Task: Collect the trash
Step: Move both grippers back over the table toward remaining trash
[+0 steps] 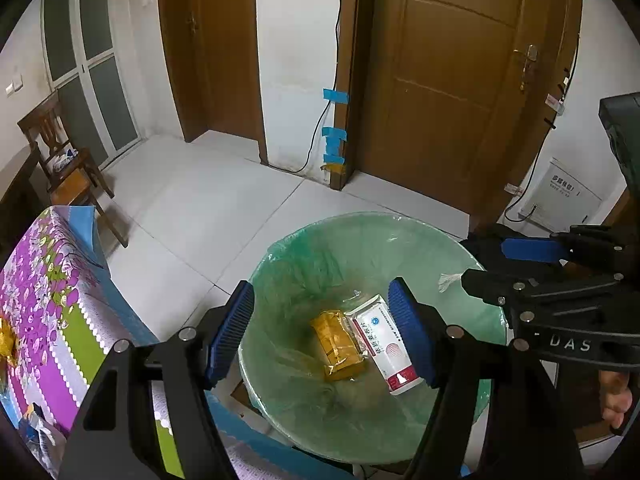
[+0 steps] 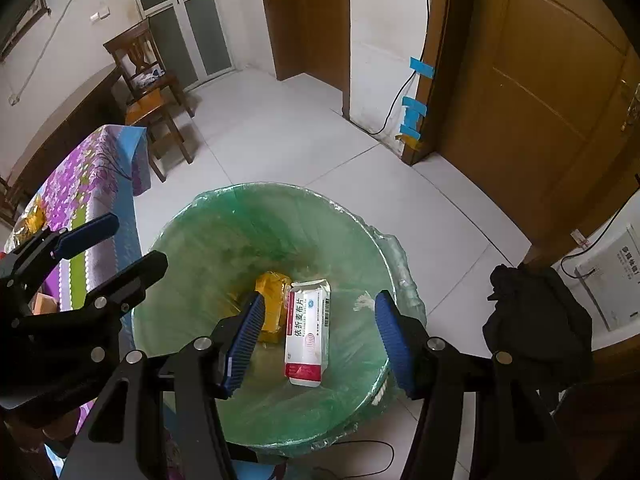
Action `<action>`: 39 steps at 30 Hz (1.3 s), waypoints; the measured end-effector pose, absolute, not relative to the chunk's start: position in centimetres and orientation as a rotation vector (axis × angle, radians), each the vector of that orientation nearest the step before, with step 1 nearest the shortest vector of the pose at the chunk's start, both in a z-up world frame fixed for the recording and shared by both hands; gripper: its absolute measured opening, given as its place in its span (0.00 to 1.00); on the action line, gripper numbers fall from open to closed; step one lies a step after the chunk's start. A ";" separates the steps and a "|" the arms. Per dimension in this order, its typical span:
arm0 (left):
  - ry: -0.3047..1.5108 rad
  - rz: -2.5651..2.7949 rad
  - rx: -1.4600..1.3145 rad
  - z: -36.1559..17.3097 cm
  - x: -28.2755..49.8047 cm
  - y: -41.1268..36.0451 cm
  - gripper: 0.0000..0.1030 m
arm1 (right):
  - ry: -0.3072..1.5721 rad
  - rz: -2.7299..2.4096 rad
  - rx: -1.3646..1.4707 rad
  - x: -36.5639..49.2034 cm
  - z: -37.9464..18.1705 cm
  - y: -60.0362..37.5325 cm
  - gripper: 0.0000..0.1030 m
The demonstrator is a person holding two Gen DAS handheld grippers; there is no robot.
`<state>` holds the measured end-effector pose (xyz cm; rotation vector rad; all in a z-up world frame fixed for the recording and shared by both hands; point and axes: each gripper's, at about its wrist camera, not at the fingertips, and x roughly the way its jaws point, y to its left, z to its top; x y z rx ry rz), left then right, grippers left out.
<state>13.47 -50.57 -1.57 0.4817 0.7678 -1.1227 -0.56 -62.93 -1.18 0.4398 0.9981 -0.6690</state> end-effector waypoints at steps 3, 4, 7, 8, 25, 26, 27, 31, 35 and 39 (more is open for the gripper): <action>0.759 -1.115 0.481 -1.4 13.4 -50.4 0.65 | 0.996 -0.673 0.430 -0.6 -1.0 -62.6 0.57; 0.754 -1.111 0.482 -1.3 13.4 -50.3 0.65 | 0.997 -0.678 0.423 -0.6 -1.0 -62.5 0.57; 0.741 -1.097 0.478 -1.2 13.4 -49.8 0.65 | 0.993 -0.689 0.407 -0.7 -0.9 -62.2 0.57; 0.744 -1.093 0.472 -1.2 13.5 -49.7 0.65 | 0.991 -0.691 0.404 -0.8 -0.9 -62.1 0.57; 0.578 -0.887 0.281 3.0 14.6 -37.4 0.75 | 0.567 -0.801 0.113 -3.6 3.6 -52.8 0.69; 0.566 -0.847 0.260 3.7 14.9 -35.6 0.76 | 0.539 -0.799 0.106 -3.7 3.8 -52.2 0.70; 0.560 -0.821 0.241 4.2 15.3 -34.1 0.79 | 0.508 -0.798 0.095 -3.8 4.0 -51.7 0.70; 0.537 -0.724 0.162 5.5 15.9 -28.1 0.83 | 0.426 -0.694 0.119 -2.9 4.1 -51.1 0.91; 0.526 -0.635 0.104 5.7 16.2 -22.9 0.84 | 0.575 -0.339 0.258 3.5 2.3 -51.8 0.91; 0.529 -0.540 0.060 5.0 16.0 -17.4 0.84 | 0.655 -0.160 0.317 9.6 -1.3 -53.5 0.91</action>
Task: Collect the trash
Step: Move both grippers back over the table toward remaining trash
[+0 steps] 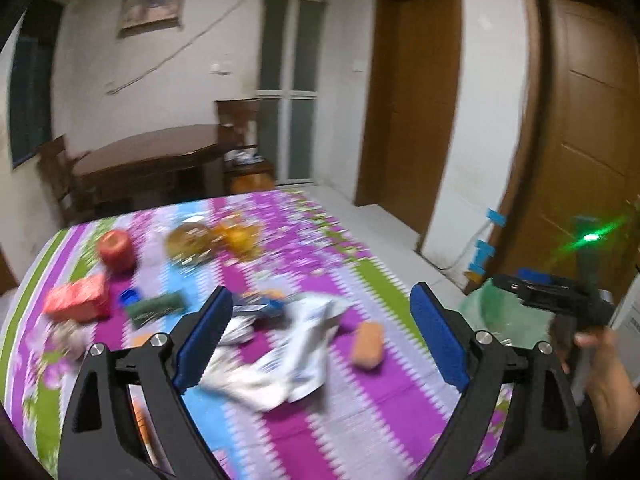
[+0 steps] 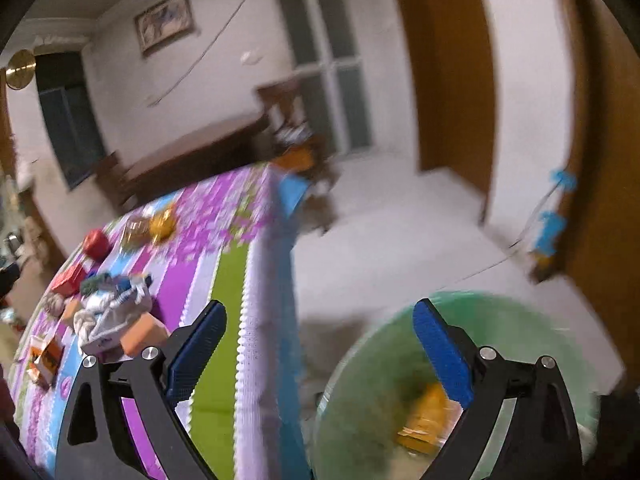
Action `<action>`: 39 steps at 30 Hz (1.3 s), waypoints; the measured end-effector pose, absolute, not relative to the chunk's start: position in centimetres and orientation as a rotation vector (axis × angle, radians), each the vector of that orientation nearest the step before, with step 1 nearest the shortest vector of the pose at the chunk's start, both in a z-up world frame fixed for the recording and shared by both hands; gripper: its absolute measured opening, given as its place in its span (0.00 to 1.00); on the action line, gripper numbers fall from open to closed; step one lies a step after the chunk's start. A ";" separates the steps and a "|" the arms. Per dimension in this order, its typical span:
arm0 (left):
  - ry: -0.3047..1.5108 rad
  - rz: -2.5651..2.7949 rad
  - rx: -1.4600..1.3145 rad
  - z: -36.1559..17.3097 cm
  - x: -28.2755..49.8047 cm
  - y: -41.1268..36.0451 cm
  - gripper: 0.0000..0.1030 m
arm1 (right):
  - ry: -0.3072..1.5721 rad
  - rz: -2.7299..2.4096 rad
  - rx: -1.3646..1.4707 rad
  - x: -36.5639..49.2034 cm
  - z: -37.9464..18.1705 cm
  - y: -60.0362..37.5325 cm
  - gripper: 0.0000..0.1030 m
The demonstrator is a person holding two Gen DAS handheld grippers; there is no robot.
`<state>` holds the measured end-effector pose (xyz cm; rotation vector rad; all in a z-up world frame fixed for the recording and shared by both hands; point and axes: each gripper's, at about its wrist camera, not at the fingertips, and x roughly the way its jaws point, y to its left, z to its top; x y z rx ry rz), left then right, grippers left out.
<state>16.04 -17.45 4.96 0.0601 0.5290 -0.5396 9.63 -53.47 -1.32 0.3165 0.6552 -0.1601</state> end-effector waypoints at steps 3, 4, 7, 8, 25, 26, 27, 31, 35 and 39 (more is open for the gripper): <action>0.528 -0.474 0.048 4.4 15.8 -13.9 0.84 | 0.760 -0.021 0.564 12.2 -5.5 -56.4 0.91; 0.527 -0.449 0.050 4.1 15.8 -12.9 0.85 | 0.767 -0.003 0.594 12.4 -5.9 -56.8 0.91; 0.540 -0.397 0.051 3.2 15.9 -10.9 0.85 | 0.713 0.071 0.660 11.8 -5.7 -57.3 0.91; 0.555 -0.383 0.048 2.8 16.1 -10.4 0.85 | 0.683 0.132 0.717 11.6 -5.3 -57.7 0.91; 0.488 -0.318 0.064 4.5 14.6 -4.3 0.88 | 0.412 -0.218 0.219 3.0 6.5 -48.3 0.96; 0.485 -0.304 0.081 4.6 14.4 -3.4 0.88 | 0.371 -0.230 0.173 2.0 7.4 -46.6 0.96; 0.486 -0.293 0.093 4.6 14.3 -2.7 0.88 | 0.343 -0.244 0.134 1.0 8.0 -45.1 0.96; 0.514 -0.266 0.150 3.6 13.9 -0.3 0.88 | 0.264 -0.267 0.024 -0.9 9.0 -38.8 0.96; 0.553 -0.234 0.170 2.0 13.2 1.9 0.88 | 0.274 -0.216 0.018 -1.2 8.8 -33.8 0.96; 0.626 -0.268 0.113 0.3 12.8 3.9 0.88 | 0.342 -0.145 0.043 0.1 7.3 -30.0 0.96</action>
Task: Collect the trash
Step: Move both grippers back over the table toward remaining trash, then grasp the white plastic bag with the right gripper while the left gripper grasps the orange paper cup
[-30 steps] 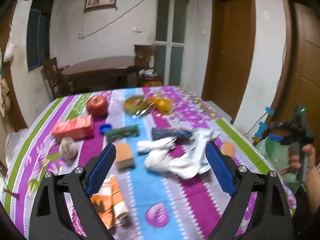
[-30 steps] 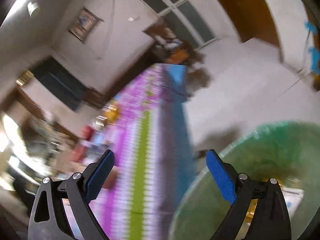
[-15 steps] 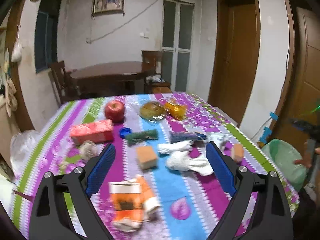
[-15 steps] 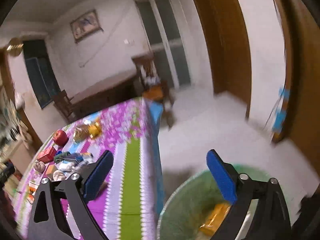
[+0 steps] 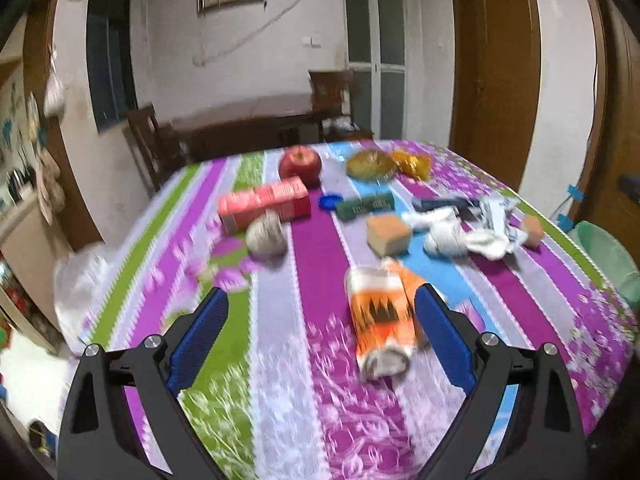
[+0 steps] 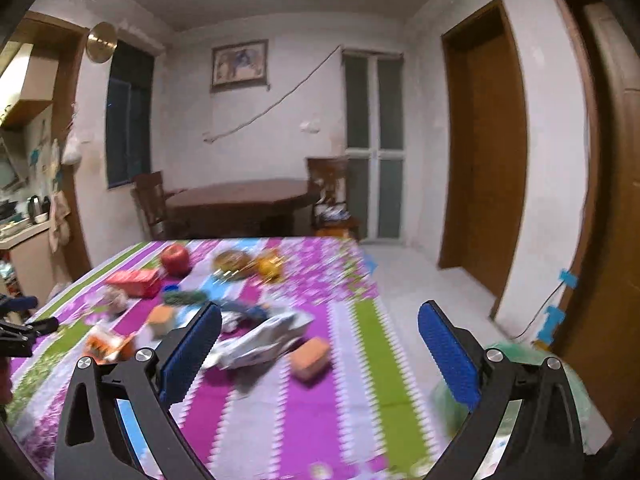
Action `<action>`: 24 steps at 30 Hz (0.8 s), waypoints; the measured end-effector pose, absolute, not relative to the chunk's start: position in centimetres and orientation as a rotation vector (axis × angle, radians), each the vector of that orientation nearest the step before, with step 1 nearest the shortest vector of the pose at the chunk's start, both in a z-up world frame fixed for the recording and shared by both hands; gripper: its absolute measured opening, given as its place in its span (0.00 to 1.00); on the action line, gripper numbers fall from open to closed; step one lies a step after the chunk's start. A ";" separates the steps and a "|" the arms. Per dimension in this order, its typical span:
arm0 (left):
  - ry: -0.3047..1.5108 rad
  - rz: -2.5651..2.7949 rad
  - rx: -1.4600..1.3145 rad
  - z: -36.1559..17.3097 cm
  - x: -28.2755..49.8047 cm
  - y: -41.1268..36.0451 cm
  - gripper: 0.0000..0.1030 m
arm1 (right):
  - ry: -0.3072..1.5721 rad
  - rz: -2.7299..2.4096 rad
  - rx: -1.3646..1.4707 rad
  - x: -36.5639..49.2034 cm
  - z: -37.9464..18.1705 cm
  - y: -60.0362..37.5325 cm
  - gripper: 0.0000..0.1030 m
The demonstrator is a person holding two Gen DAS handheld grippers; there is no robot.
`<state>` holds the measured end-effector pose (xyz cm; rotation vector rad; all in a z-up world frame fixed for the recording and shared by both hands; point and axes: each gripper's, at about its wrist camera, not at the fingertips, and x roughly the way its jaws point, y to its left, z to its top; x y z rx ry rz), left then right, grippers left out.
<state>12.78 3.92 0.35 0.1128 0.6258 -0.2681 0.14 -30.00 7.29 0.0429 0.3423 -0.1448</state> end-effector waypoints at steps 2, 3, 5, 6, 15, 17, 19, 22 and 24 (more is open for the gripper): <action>0.640 -0.287 0.086 -0.2 12.5 4.4 0.88 | 0.379 -0.120 0.065 1.1 6.1 -28.6 0.96; 0.646 -0.299 0.074 -0.4 12.4 4.5 0.88 | 0.405 -0.107 0.082 1.5 5.4 -28.1 0.96; 0.677 -0.356 0.027 -1.2 12.3 4.5 0.88 | 0.448 -0.092 0.108 2.8 3.8 -27.5 0.96; 0.687 -0.377 0.017 -1.5 12.3 4.3 0.88 | 0.465 -0.089 0.116 2.8 3.3 -27.3 0.96; 0.749 -0.409 -0.030 -4.0 15.4 1.4 0.88 | 0.592 -0.086 0.182 4.3 -0.8 -27.2 0.96; 0.784 -0.390 -0.032 -4.8 16.5 0.8 0.81 | 0.604 -0.094 0.183 4.6 -1.2 -27.3 0.96; 0.805 -0.405 -0.053 -5.3 17.1 0.8 0.65 | 0.614 -0.097 0.188 4.6 -1.3 -27.6 0.96; 0.863 -0.446 -0.089 -6.2 18.0 0.8 0.39 | 0.620 -0.099 0.212 4.6 -1.7 -28.1 0.96; 0.860 -0.452 -0.130 -6.2 18.1 1.5 0.27 | 0.622 -0.102 0.223 4.6 -1.7 -28.5 0.96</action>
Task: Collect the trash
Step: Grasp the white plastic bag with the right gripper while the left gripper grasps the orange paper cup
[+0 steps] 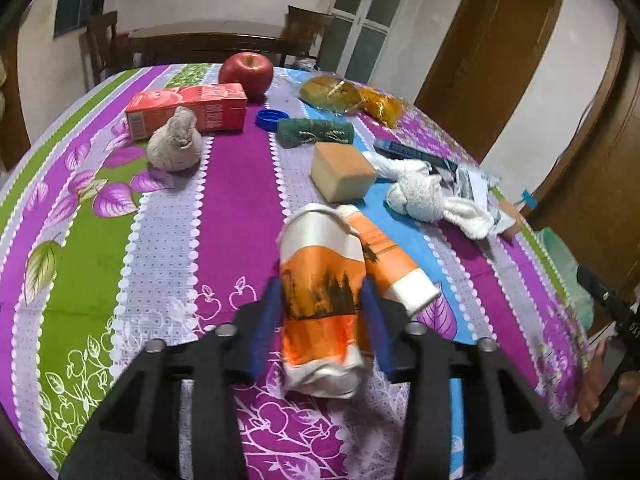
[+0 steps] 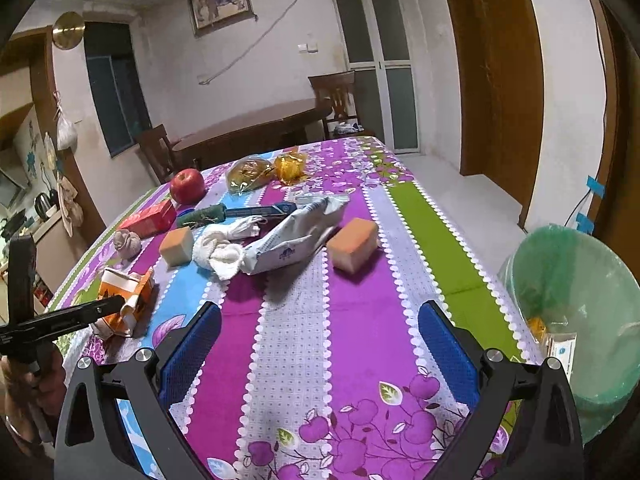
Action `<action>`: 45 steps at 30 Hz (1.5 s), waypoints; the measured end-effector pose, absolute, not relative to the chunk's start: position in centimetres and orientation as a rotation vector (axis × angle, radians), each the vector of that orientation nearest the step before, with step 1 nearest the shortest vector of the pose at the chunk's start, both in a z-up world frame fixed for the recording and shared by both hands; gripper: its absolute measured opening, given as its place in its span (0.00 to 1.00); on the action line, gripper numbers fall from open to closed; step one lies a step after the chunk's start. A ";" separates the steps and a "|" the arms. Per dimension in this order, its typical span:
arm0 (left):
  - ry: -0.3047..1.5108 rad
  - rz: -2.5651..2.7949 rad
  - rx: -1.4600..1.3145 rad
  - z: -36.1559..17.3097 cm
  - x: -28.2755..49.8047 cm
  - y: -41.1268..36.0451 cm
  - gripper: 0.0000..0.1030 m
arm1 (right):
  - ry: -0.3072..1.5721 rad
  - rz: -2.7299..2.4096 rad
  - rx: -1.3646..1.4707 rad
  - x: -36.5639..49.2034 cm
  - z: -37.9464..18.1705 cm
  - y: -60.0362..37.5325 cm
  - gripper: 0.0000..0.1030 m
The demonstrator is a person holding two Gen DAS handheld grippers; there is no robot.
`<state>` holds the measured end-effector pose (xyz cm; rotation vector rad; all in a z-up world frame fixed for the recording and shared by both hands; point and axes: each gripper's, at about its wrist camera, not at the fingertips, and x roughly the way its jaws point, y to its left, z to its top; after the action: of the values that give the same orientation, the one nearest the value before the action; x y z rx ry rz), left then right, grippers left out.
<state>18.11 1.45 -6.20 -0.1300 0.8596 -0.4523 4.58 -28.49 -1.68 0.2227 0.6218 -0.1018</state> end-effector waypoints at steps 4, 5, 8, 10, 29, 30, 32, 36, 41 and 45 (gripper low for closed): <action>0.820 -0.422 -0.159 -5.8 17.5 2.3 0.20 | 0.627 -0.106 0.252 4.5 -1.8 -29.3 0.96; 0.810 -0.413 -0.157 -5.7 17.3 2.5 0.20 | 0.626 -0.105 0.259 4.5 -1.8 -29.5 0.96; 0.788 -0.379 -0.155 -4.9 16.3 3.2 0.20 | 0.627 -0.107 0.273 4.5 -1.7 -29.9 0.96; 0.778 -0.366 -0.172 -4.3 16.0 4.1 0.20 | 0.628 -0.109 0.275 4.7 -1.7 -30.1 0.96; 0.619 -0.326 -0.157 0.3 13.4 5.7 0.20 | 0.669 -0.043 0.216 12.9 0.0 -28.4 0.73; 0.616 -0.336 -0.160 0.3 13.5 5.5 0.20 | 0.672 -0.045 0.224 13.6 0.2 -28.3 0.73; 0.618 -0.371 -0.165 0.4 13.6 5.2 0.20 | 0.697 -0.032 0.255 15.2 0.4 -28.0 0.72; 0.595 -0.414 -0.134 0.5 13.9 4.3 0.20 | 0.772 -0.028 0.274 18.4 -0.4 -26.3 0.58; 0.600 -0.484 -0.136 0.2 14.9 4.0 0.20 | 0.857 -0.181 0.273 21.3 -2.9 -25.3 0.56; 0.622 -0.504 -0.132 -0.4 15.8 3.7 0.20 | 0.929 -0.221 0.356 23.0 -5.5 -25.8 0.53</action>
<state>15.75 3.71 -0.40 -0.1316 0.6217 -0.5041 22.96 -25.84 -5.50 0.3559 0.9290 -0.2209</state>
